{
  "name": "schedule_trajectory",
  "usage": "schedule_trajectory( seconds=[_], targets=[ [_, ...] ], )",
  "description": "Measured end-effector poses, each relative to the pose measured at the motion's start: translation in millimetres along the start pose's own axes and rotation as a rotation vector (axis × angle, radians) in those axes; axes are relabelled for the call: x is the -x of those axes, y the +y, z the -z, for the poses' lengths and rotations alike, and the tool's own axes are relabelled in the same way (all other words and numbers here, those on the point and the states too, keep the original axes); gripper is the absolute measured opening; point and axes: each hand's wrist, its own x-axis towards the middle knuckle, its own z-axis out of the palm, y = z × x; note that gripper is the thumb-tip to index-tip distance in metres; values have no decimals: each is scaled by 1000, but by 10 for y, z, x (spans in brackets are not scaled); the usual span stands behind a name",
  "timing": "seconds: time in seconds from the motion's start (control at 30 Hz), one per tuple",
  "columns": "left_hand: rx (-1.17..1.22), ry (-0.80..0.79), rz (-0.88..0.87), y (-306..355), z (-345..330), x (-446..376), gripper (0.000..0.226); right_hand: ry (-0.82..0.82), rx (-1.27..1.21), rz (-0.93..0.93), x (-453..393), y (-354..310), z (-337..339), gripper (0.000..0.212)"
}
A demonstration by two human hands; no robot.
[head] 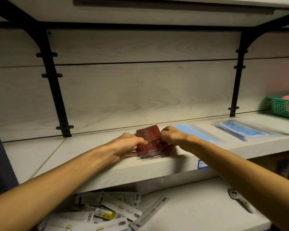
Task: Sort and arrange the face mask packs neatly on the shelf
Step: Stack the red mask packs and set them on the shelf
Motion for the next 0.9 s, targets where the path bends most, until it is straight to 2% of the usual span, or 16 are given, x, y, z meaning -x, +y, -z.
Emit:
schedule_trajectory(
  seconds=[0.1, 0.17, 0.23, 0.3, 0.33, 0.4, 0.47, 0.57, 0.67, 0.7, 0.77, 0.9],
  targets=[
    [-5, -10, 17, -20, 57, -35, 7, -40, -1, -25, -31, 14, 33, 17],
    [-88, 26, 1, -6, 85, -106, 9, -8, 92, 15, -79, -12, 64, 17],
    [-272, 139, -64, -19, 121, -237, 19, 74, 257, 92, -156, -73, 81, 21],
    [-550, 231, -149, -56, 148, -361, 39, 88, 338, 157, -225, -147, 44, 36],
    [-668, 241, -175, -81, 138, -405, 46, 64, 330, 175, -255, -161, -4, 33],
    [-755, 199, -169, -147, 91, -495, 46, 24, 338, 170, -293, -153, -133, 22],
    [-711, 159, -148, -212, 35, -581, 46, 21, 323, 178, -354, -70, -240, 22],
    [-507, 166, -145, -222, -1, -634, 51, 74, 86, 172, -421, 77, -273, 34],
    [-400, 166, -109, -241, 32, -656, 77, 109, -133, 88, -471, 143, -233, 43],
    [-422, 173, -97, -264, 44, -665, 79, 135, -138, 72, -498, 138, -213, 40],
    [-508, 178, -83, -301, 40, -684, 71, 155, -91, 33, -515, 89, -202, 27],
    [-582, 114, -98, -276, -9, -711, 67, 73, -163, -13, -498, 15, -245, 15]
  ],
)
